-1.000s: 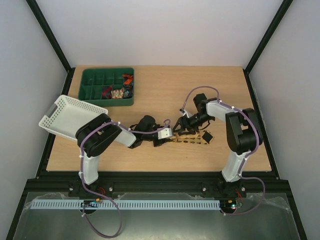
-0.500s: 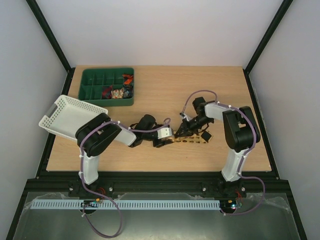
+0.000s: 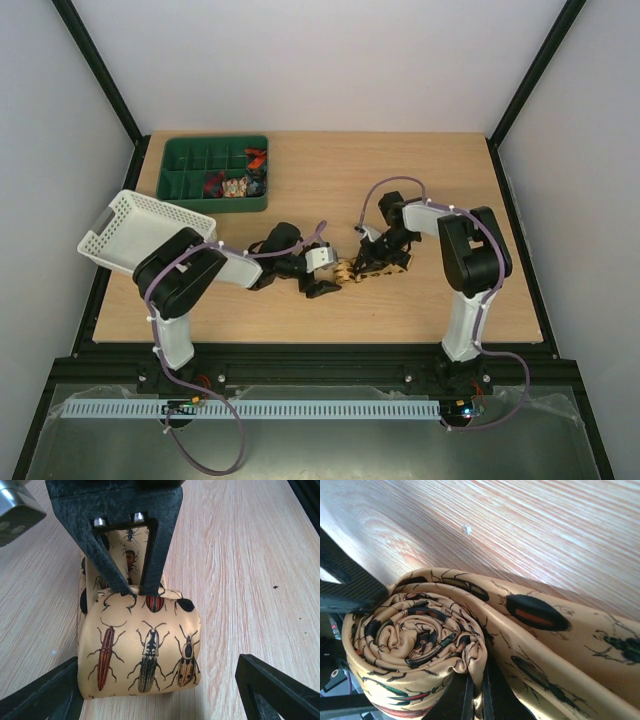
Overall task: Roll the ties
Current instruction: Roll the tie at the center of the board.
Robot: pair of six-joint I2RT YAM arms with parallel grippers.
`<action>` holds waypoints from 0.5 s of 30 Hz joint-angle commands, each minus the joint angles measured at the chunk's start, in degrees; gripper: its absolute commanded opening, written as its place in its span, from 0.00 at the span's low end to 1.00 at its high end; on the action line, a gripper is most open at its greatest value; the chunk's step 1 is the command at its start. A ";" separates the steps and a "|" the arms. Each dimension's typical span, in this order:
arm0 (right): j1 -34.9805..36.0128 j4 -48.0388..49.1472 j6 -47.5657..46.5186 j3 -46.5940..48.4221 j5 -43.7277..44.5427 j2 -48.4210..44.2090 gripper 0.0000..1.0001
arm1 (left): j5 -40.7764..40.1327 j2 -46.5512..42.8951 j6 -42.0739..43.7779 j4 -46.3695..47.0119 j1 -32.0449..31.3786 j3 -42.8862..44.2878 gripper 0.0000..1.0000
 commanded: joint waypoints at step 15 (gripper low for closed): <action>0.41 -2.34 -3.35 1.48 9.24 8.43 0.01 | -0.12 11.79 0.00 5.85 -2.31 8.77 0.74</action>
